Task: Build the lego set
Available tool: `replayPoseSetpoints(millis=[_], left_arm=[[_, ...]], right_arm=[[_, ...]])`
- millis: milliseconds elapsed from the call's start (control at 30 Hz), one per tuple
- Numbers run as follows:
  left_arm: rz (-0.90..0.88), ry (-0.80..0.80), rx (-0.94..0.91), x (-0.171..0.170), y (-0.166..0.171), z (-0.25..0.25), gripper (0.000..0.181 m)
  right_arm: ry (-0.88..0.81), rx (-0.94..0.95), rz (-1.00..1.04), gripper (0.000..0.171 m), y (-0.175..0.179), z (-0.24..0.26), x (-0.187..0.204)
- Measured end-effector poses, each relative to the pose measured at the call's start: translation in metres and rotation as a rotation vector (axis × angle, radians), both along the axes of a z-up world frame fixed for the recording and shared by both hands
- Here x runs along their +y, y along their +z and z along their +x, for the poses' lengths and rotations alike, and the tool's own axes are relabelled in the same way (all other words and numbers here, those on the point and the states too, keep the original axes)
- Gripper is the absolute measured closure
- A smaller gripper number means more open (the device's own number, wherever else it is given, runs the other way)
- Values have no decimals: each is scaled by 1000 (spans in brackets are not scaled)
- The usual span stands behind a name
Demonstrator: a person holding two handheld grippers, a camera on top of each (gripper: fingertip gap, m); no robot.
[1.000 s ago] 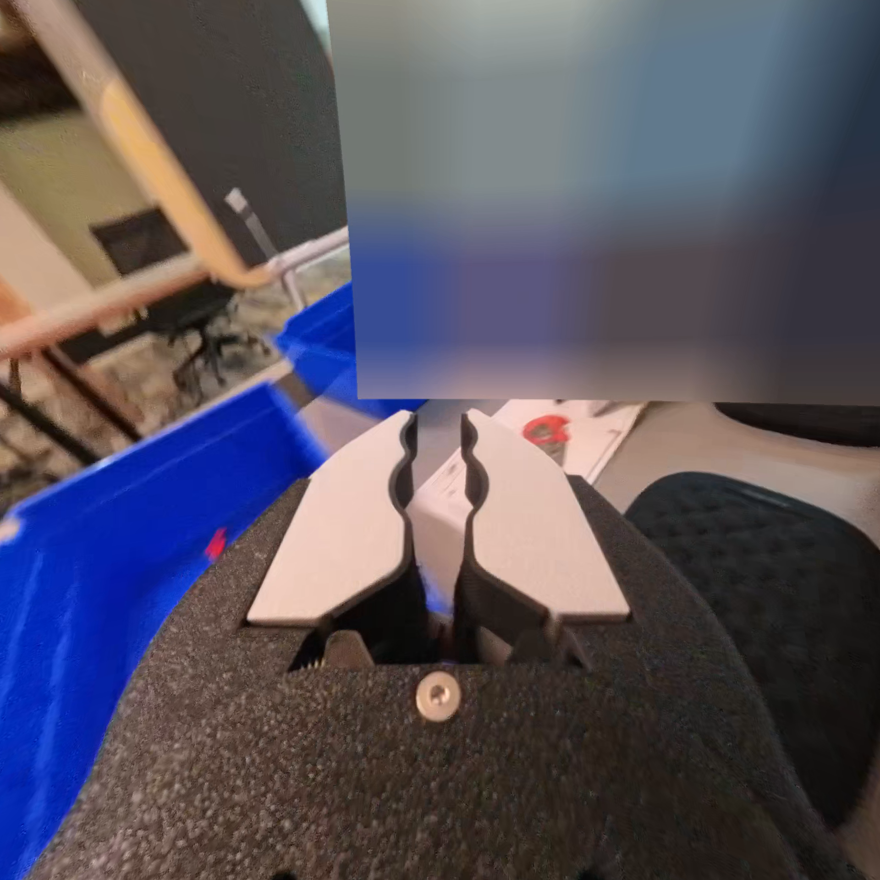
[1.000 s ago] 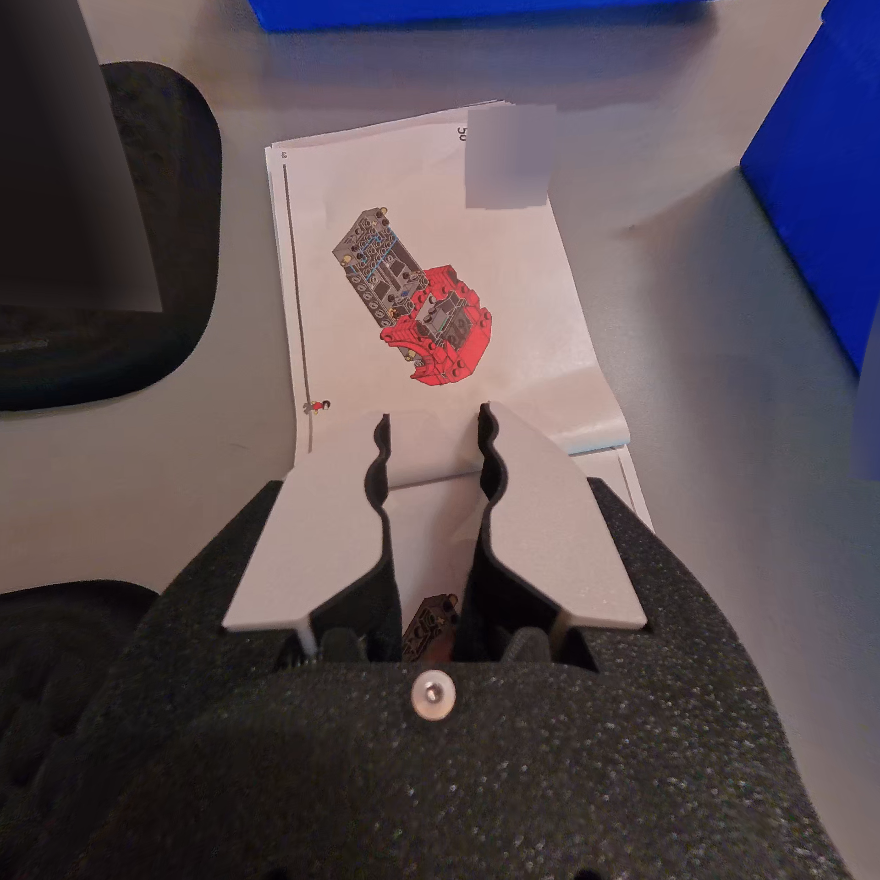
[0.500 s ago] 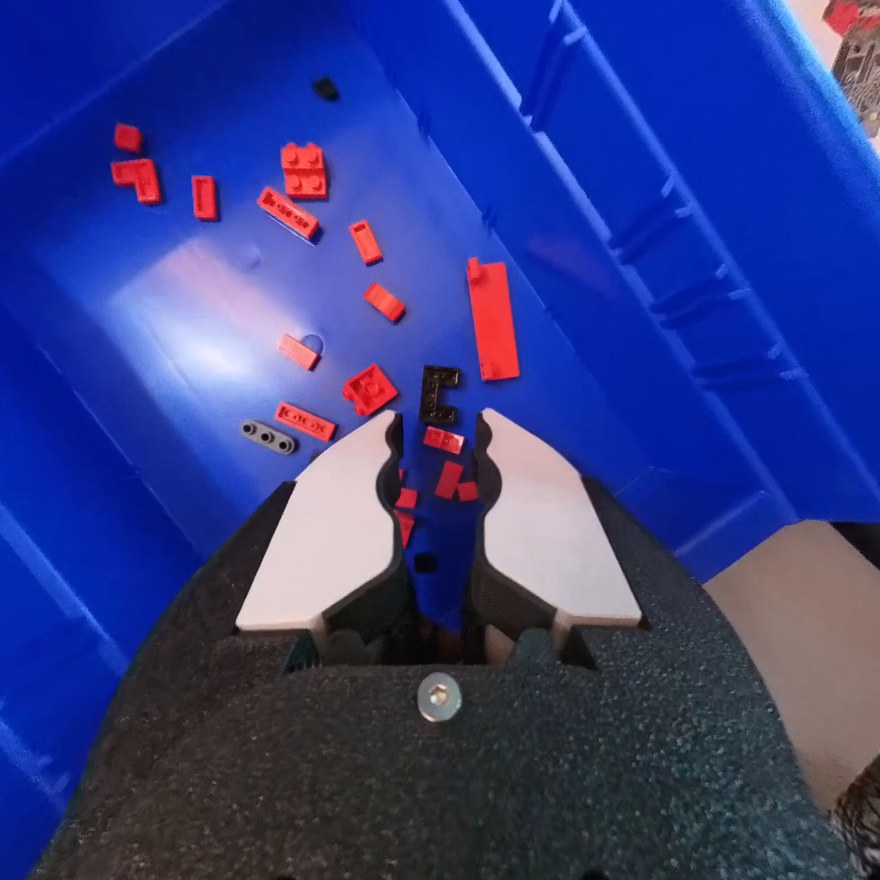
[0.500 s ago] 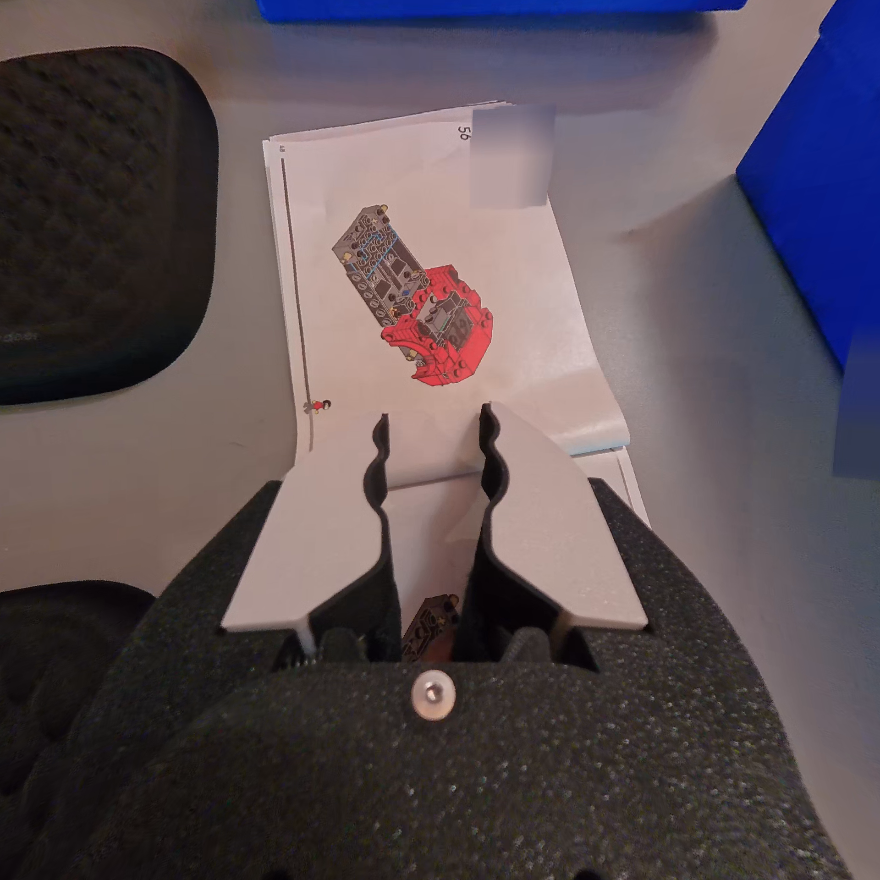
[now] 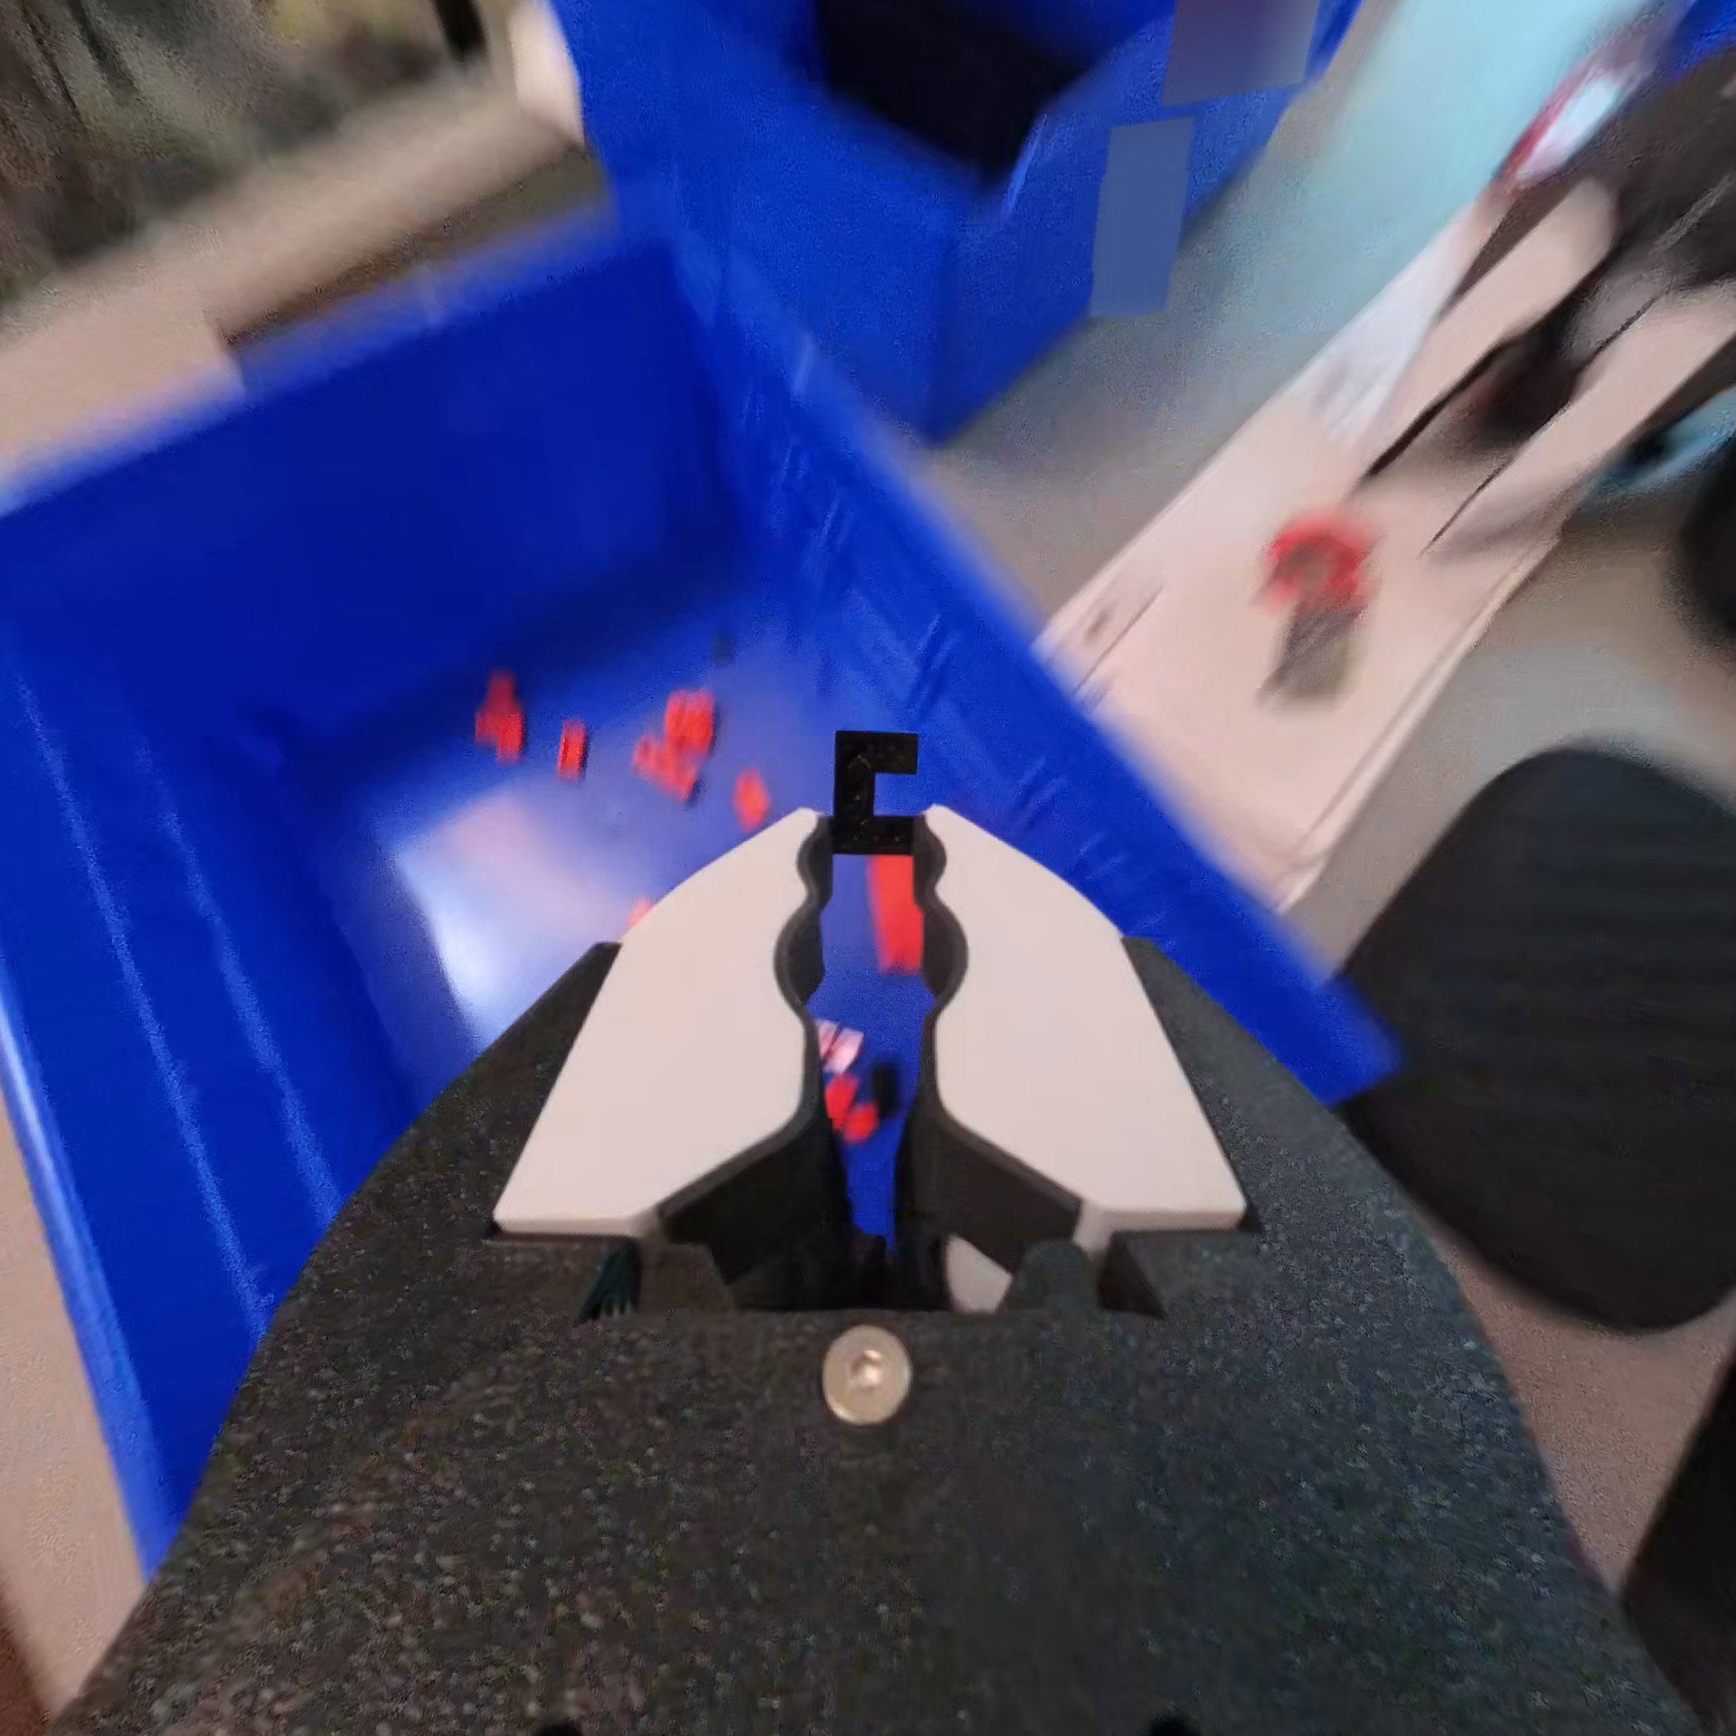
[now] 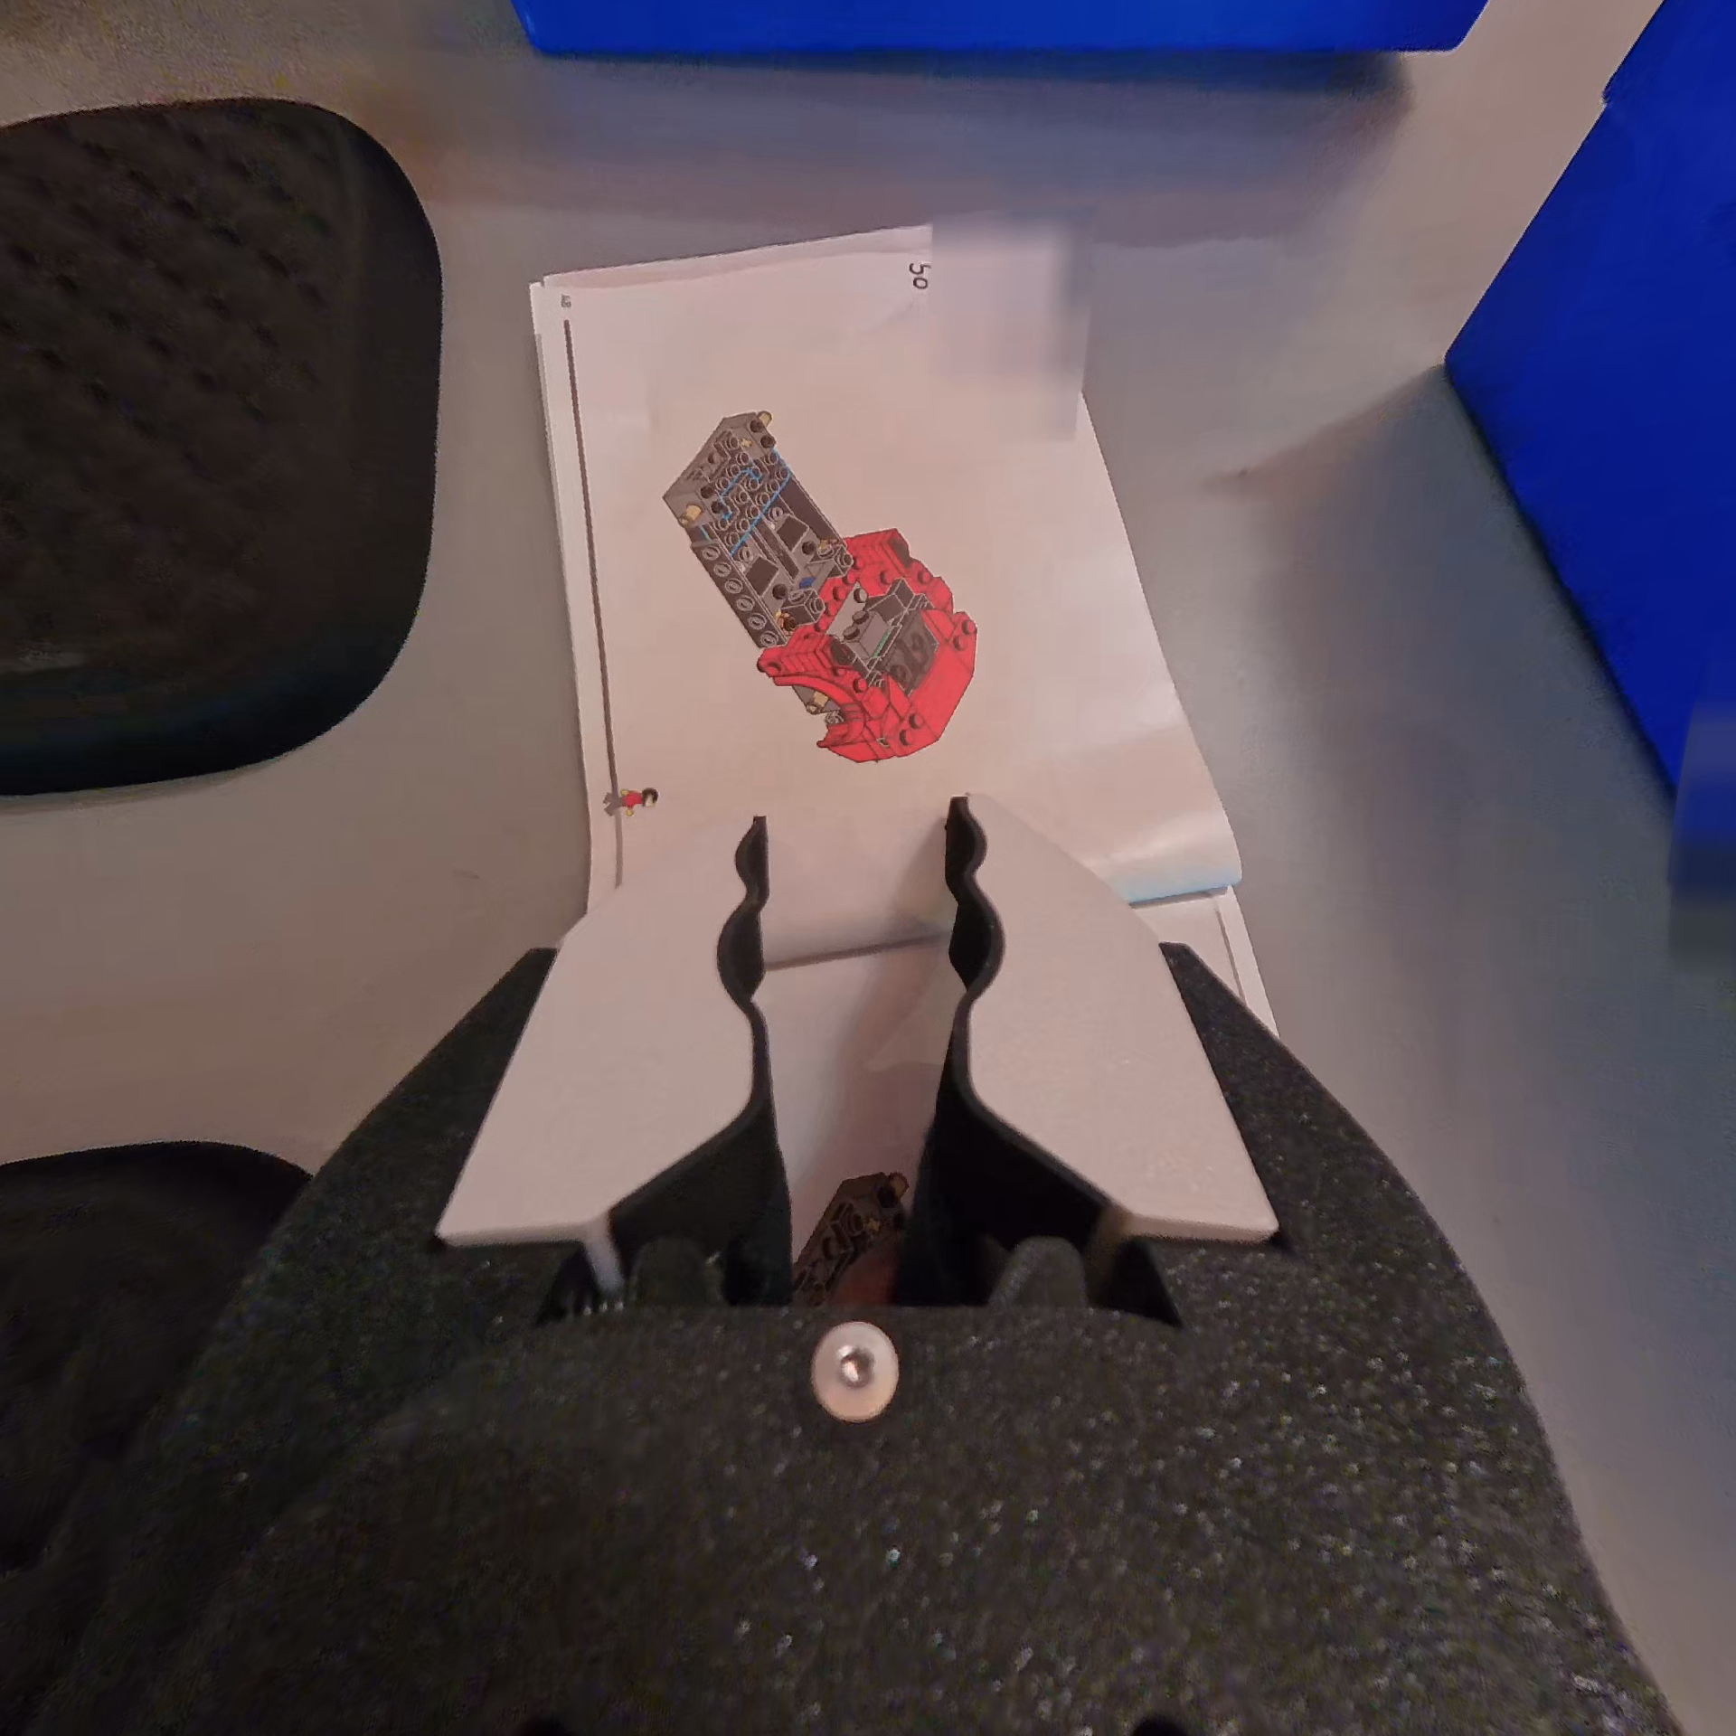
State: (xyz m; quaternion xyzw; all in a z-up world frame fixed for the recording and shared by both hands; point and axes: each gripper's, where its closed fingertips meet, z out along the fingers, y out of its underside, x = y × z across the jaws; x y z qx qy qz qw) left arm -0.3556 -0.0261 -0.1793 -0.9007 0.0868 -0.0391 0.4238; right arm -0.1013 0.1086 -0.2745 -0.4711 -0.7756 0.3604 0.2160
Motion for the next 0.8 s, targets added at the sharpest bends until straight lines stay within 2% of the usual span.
replayPoseSetpoints(millis=[100, 167, 300, 367, 433, 600, 700, 800], left_arm=[[362, -122, -145, 7, 83, 74, 166], [550, -222, -296, 13, 115, 136, 166], [799, -340, -731, 25, 135, 224, 166], [869, -329, -937, 34, 131, 237, 166], [888, -307, -1044, 44, 121, 241, 167], [871, -310, -1004, 55, 106, 261, 166], [864, -314, -941, 55, 105, 268, 166], [858, -315, -887, 55, 103, 270, 166]], right_arm=[[8, 60, -62, 131, 15, -5, -6], [18, 169, -164, 131, 43, -11, -16], [62, 466, -537, 137, 138, -9, -48], [106, 583, -780, 140, 187, 2, -62], [127, 621, -922, 138, 212, 9, -70], [102, 595, -969, 138, 215, 8, -77], [103, 550, -928, 139, 207, 5, -83], [116, 568, -908, 155, 210, 5, -86]])
